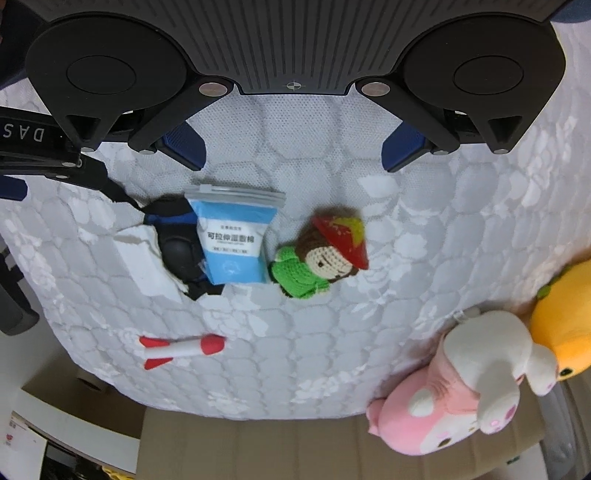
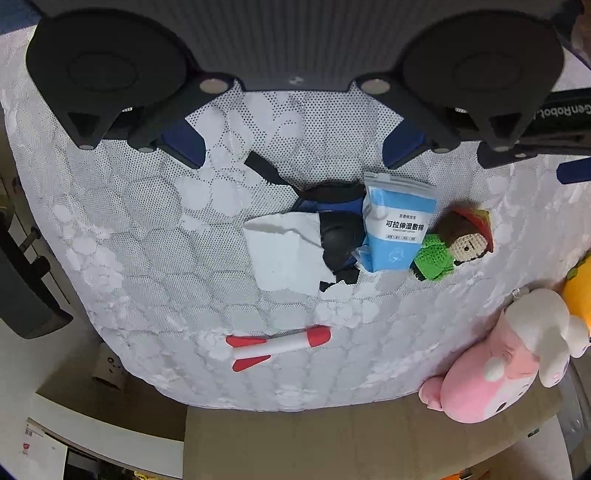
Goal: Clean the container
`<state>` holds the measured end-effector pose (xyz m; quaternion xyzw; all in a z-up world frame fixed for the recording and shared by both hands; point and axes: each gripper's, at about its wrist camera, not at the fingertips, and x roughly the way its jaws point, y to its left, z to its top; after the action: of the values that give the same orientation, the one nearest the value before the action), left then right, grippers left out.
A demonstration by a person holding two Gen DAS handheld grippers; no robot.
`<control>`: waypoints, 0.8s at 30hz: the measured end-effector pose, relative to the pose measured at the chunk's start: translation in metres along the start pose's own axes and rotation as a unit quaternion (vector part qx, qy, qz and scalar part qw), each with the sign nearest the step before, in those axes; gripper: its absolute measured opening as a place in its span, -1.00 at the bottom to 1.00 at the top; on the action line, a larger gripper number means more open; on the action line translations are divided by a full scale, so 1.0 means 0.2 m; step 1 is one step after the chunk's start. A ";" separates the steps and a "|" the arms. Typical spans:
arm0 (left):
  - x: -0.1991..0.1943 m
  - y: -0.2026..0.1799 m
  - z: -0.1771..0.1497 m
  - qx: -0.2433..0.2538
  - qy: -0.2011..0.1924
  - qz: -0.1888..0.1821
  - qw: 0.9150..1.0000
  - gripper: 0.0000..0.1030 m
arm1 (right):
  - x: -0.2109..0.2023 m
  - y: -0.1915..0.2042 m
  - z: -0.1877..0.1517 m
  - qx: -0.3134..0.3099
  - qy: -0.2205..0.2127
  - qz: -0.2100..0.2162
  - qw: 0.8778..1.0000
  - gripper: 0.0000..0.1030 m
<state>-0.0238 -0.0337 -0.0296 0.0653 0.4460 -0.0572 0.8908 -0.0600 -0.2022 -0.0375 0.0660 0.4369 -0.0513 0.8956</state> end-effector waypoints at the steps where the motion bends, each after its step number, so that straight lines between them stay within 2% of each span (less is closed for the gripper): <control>1: 0.00 0.00 0.00 -0.004 -0.002 -0.004 1.000 1.00 | 0.00 0.00 0.00 0.001 0.000 0.001 1.000 1.00; 5: -0.02 0.03 0.00 -0.020 -0.001 -0.036 0.999 1.00 | 0.00 0.00 0.00 0.000 0.001 0.003 1.000 1.00; 10: -0.02 0.01 0.00 -0.013 0.000 -0.012 1.000 1.00 | 0.00 0.00 0.01 -0.005 0.001 0.001 1.000 1.00; 24: 0.00 0.04 -0.01 -0.036 0.010 -0.002 0.999 1.00 | 0.01 0.00 0.00 -0.006 0.010 0.004 1.000 1.00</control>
<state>-0.0234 -0.0253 -0.0309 0.0328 0.4567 -0.0425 0.8880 -0.0596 -0.2031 -0.0385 0.0626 0.4463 -0.0447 0.8916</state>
